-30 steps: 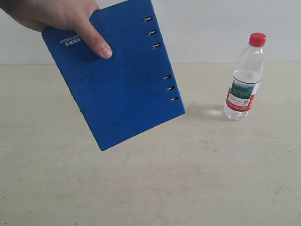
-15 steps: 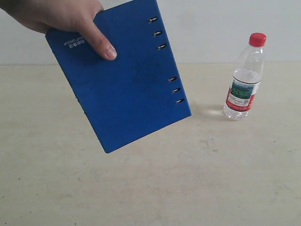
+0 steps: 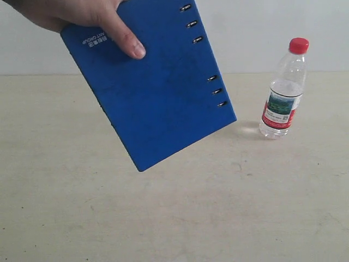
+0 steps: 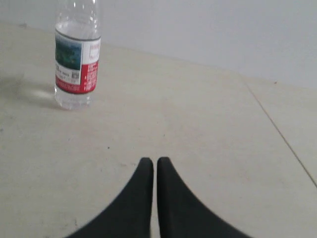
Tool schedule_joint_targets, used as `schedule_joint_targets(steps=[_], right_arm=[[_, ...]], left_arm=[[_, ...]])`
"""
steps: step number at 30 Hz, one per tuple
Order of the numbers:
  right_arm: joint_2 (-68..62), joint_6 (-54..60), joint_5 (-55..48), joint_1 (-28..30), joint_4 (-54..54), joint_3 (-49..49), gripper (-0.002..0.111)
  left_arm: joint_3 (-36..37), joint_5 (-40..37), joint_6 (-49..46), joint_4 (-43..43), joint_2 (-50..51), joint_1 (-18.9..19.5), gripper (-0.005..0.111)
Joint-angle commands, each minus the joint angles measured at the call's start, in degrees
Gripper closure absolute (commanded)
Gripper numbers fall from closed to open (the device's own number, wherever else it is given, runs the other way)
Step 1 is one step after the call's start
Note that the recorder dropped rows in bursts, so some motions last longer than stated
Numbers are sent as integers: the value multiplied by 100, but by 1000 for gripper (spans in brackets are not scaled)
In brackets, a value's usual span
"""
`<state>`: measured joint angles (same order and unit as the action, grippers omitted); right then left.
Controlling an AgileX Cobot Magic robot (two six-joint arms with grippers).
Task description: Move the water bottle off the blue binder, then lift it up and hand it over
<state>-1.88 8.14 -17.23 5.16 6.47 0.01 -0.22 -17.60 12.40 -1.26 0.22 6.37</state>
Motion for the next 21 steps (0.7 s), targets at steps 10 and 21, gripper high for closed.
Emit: schedule_joint_targets(steps=[10,21], right_arm=[[188,-161,-527,-451,-375,-1,108],[188,-160,-457,-759,-444,-1,108]], left_arm=[[22,158,-48,23,-22,-29,102],[22,174,-48,23,-22,-29,102]])
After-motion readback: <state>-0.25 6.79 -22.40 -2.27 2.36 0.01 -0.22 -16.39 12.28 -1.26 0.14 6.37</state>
